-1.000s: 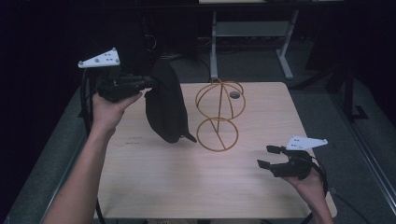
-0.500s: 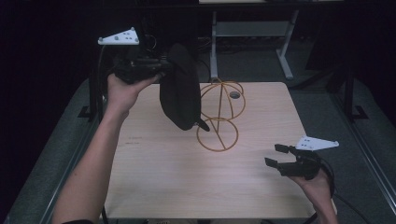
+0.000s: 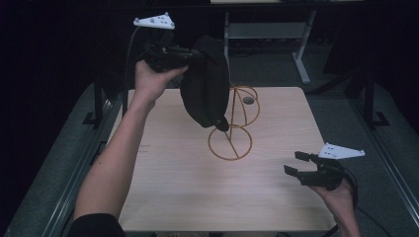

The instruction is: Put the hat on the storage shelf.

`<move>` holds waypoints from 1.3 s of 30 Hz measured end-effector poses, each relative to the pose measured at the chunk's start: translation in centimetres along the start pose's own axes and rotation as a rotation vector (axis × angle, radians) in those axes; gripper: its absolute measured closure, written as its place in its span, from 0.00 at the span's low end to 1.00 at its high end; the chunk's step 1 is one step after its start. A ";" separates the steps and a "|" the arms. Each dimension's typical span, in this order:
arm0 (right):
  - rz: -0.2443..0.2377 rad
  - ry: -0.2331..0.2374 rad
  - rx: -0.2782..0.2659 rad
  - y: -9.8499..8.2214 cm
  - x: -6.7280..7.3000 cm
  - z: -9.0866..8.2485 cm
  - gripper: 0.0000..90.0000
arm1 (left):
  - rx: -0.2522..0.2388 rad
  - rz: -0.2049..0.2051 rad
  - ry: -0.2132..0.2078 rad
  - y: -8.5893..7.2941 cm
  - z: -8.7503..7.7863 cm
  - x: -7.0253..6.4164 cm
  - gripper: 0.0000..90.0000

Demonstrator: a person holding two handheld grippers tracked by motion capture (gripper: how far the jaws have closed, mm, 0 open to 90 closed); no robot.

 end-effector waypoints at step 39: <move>0.024 0.024 0.004 -0.4 0.1 0.4 0.29 | 0.347 -0.076 -0.096 -3.8 14.9 -0.3 0.67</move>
Point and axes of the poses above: each handheld gripper's, and its own axes: z roughly forward along the jaws, y roughly out of its top, x roughly to its left, the point moved 10 cm from there along z, roughly forward along the jaws, and after that the axes turned 9 degrees about -y, right-handed, at the moved point
